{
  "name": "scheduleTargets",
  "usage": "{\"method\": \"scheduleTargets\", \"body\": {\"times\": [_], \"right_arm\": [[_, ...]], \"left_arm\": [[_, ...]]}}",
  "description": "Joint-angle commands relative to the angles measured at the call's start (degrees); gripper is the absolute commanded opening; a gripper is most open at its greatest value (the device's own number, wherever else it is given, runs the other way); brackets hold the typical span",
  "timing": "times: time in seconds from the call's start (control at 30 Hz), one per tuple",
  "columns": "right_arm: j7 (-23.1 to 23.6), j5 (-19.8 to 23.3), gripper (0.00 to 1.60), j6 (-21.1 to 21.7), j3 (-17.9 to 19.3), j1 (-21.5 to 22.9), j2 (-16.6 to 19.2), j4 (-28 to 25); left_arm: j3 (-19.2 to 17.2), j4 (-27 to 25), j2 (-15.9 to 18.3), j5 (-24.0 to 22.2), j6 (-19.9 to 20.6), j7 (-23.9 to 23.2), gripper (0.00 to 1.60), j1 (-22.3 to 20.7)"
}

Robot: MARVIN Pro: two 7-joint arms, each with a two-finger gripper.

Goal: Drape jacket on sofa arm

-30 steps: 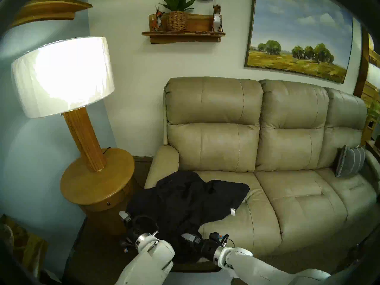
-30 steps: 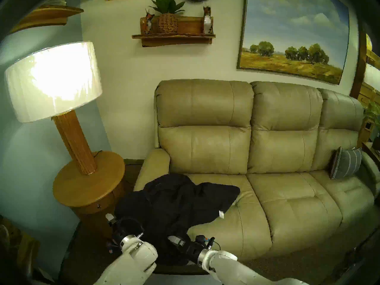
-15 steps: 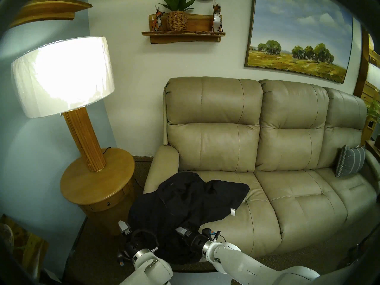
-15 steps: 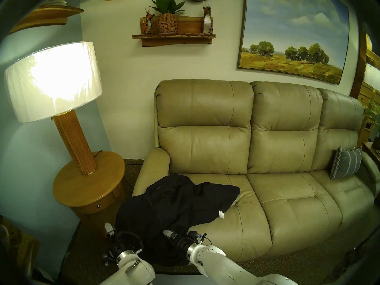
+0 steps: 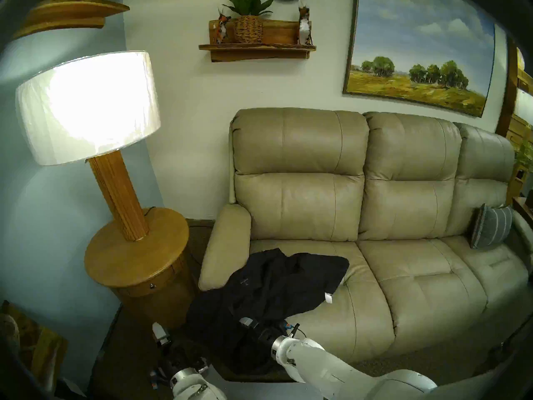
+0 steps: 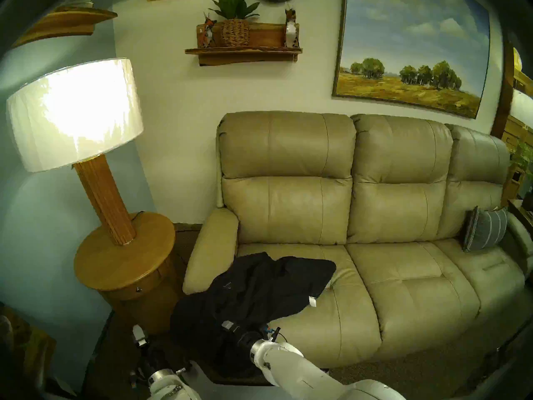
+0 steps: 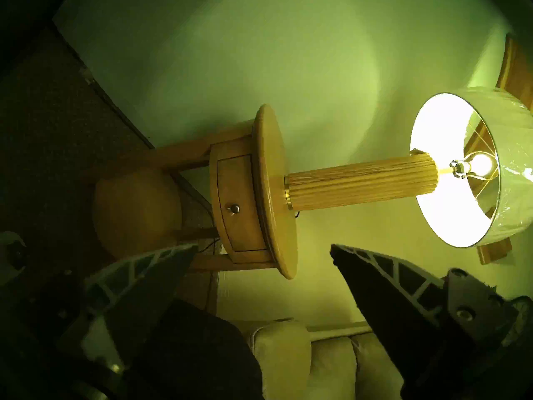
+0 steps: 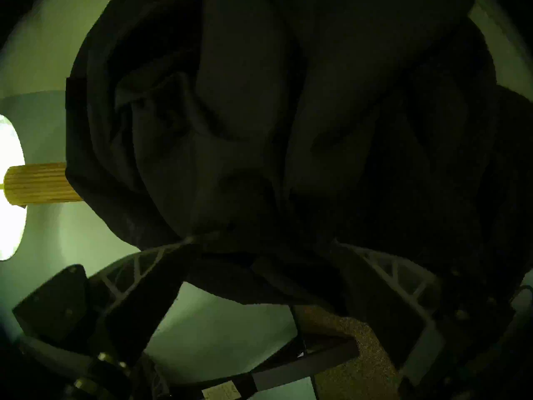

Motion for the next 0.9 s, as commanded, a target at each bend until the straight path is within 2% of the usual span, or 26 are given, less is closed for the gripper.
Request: {"method": "scheduleTargets", "body": {"times": [0.0,0.17,0.2,0.23,0.3,0.33,0.47,0.53,0.63,0.7,0.73,0.77,0.87], "right_arm": [[0.39,0.6,1.6,-0.11,-3.02,2.27,-2.39,0.03],[0.54,1.02,1.6,-0.98,-3.77,2.82,-2.91,0.44],[0.63,1.27,1.4,-1.14,-3.74,2.88,-3.05,0.59],[0.78,1.2,1.33,-1.72,-3.86,2.98,-3.2,0.74],[0.92,1.5,1.02,-2.3,-3.62,3.21,-3.29,1.02],[1.02,1.49,0.79,-2.83,-3.53,3.26,-3.49,1.22],[1.53,1.75,0.69,-4.38,-3.11,3.53,-3.81,1.93],[2.0,1.68,0.55,-4.9,-3.18,3.64,-3.95,2.29],[2.52,1.72,0.48,-5.64,-3.2,4.0,-4.18,2.65],[2.81,1.69,0.35,-6.05,-3.31,4.59,-4.49,2.47],[2.93,1.76,0.1,-6.15,-3.38,4.91,-4.73,2.35],[3.2,1.26,0.0,-6.54,-3.88,5.42,-4.94,1.86],[3.77,1.01,0.0,-6.72,-4.57,6.9,-5.83,0.38]], "left_arm": [[-0.44,-4.1,2.1,1.49,0.27,-3.42,1.6,3.8],[-0.53,-5.15,3.15,2.05,0.82,-3.12,1.6,5.43],[-0.64,-5.42,3.35,2.11,0.99,-3.07,1.6,5.88],[-0.76,-5.68,3.6,2.26,1.24,-3.03,1.6,6.42],[-0.96,-5.65,3.87,2.4,1.72,-2.94,1.6,7.08],[-1.1,-5.63,3.95,2.4,2.14,-2.88,1.6,7.41],[-1.14,-4.39,4.35,2.24,3.9,-3.08,1.6,8.62],[-1.24,-3.73,4.36,2.12,4.78,-3.42,1.6,9.21],[-1.24,-2.56,4.28,2.25,5.75,-4.14,1.6,9.78],[-1.17,-1.83,4.2,2.11,6.69,-4.26,1.6,9.91],[-1.05,-1.4,4.18,2.17,7.17,-4.45,1.6,9.99],[-1.0,-1.01,4.12,2.13,7.48,-4.44,1.6,9.97],[-0.82,-0.16,4.01,2.21,8.62,-4.8,1.6,10.16]]}}
